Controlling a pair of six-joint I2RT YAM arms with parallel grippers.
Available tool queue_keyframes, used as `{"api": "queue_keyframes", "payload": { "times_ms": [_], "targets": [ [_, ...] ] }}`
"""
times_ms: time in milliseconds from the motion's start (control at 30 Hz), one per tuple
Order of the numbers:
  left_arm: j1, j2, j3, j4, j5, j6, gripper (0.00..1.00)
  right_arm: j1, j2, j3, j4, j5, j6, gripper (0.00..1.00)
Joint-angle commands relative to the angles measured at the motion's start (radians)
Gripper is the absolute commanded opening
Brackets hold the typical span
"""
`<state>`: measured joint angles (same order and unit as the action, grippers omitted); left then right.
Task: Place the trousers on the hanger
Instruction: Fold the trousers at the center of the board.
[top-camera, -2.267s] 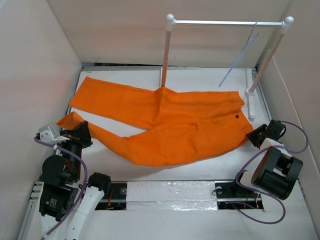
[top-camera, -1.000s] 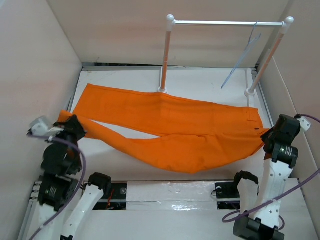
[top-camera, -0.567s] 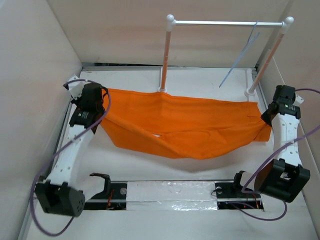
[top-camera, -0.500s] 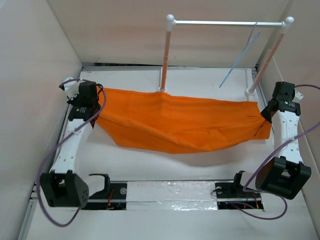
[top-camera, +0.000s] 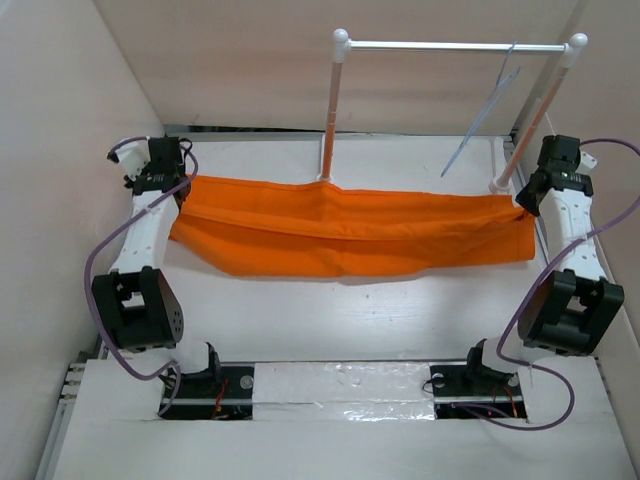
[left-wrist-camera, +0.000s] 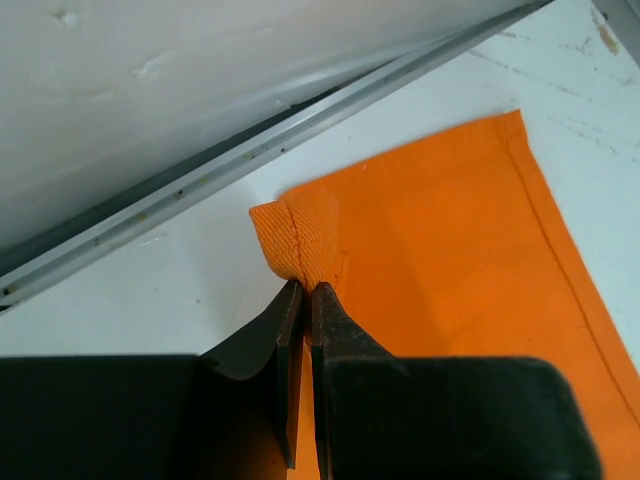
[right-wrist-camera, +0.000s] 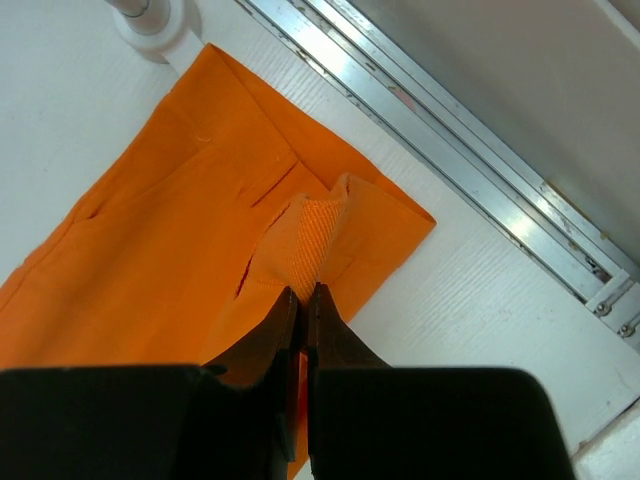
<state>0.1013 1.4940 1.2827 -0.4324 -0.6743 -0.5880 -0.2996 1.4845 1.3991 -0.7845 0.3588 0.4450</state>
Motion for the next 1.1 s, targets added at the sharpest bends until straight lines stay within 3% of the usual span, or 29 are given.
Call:
{"api": "queue_keyframes", "payload": {
  "times_ms": [0,233,567,667,733,767,800,833,867,900,933,1000,1067],
  "targets": [
    [0.008,0.04,0.127,0.009,-0.103,0.004,0.0,0.008,0.022,0.07,0.128,0.042,-0.006,0.0],
    [0.029,0.254,0.303,-0.031,-0.165,0.022,0.0,0.028,0.129,0.107,0.171,0.054,-0.014,0.0],
    [0.066,0.495,0.539,-0.054,-0.131,0.076,0.0,0.079,0.253,0.166,0.209,0.06,0.003,0.08],
    [0.066,0.549,0.599,-0.051,-0.107,0.099,0.01,0.079,0.264,0.15,0.238,0.055,0.008,0.2],
    [0.066,0.587,0.651,-0.065,-0.075,0.097,0.06,0.07,0.264,0.141,0.264,0.014,0.015,0.4],
    [0.066,0.597,0.665,-0.066,-0.062,0.102,0.1,0.059,0.264,0.136,0.274,0.014,0.015,0.4],
    [0.066,0.604,0.676,-0.069,-0.054,0.097,0.16,0.059,0.26,0.135,0.277,0.0,0.018,0.54],
    [0.066,0.609,0.678,-0.054,-0.021,0.109,0.34,0.059,0.254,0.135,0.277,-0.006,0.024,0.63],
    [0.066,0.606,0.673,-0.054,-0.012,0.108,0.37,0.059,0.246,0.124,0.287,-0.015,0.029,0.79],
    [0.066,0.604,0.67,-0.055,-0.008,0.103,0.43,0.048,0.222,0.114,0.295,-0.052,0.04,0.85],
    [0.066,0.591,0.659,-0.043,0.004,0.106,0.53,0.048,0.205,0.1,0.307,-0.073,0.05,0.89],
    [0.066,0.572,0.626,-0.039,0.007,0.099,0.6,0.048,0.159,0.028,0.362,-0.137,0.081,0.96],
    [0.066,0.523,0.557,-0.009,0.019,0.099,0.61,0.048,0.07,-0.046,0.413,-0.181,0.107,0.96]
  ]
}}
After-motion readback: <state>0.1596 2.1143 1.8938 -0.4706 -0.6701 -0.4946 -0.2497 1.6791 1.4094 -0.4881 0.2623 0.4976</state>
